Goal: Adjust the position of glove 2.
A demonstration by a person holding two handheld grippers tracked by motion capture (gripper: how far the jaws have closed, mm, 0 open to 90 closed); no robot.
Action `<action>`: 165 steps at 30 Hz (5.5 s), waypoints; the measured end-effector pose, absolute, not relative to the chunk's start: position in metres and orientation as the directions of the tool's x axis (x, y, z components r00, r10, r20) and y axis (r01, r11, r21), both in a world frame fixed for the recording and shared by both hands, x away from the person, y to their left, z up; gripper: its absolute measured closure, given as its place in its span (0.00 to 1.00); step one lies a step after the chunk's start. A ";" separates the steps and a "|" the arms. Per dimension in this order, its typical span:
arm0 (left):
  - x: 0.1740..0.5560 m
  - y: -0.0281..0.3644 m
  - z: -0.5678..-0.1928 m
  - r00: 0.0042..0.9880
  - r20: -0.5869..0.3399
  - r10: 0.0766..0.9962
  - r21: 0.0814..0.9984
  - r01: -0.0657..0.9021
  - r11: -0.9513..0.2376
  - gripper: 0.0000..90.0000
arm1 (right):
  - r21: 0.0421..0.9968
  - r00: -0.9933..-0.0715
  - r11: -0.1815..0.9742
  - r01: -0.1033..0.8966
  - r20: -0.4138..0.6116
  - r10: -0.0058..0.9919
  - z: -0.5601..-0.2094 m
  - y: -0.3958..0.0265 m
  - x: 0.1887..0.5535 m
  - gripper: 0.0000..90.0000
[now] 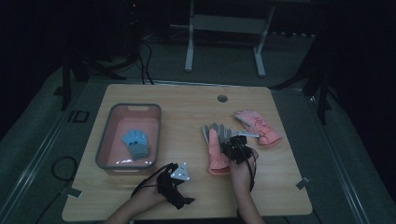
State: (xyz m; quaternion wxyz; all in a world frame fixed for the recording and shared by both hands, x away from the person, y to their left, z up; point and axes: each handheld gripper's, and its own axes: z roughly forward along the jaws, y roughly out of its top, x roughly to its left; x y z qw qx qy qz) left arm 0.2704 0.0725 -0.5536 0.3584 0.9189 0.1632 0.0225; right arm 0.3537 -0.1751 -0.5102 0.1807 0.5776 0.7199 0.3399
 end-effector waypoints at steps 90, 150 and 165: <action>0.269 0.077 -0.549 0.944 -0.050 0.327 0.688 0.270 -0.674 0.02 | 0.738 -0.169 0.040 0.674 0.101 0.980 -0.470 -0.322 0.393 0.99; 0.267 0.075 -0.554 0.943 -0.033 0.330 0.658 0.269 -0.703 0.02 | 0.586 -0.415 0.268 0.765 0.130 0.901 -0.524 -0.331 0.378 0.87; 0.267 0.076 -0.552 0.942 -0.037 0.334 0.669 0.271 -0.692 0.02 | 0.669 -0.394 0.261 0.696 0.051 0.918 -0.486 -0.318 0.363 1.00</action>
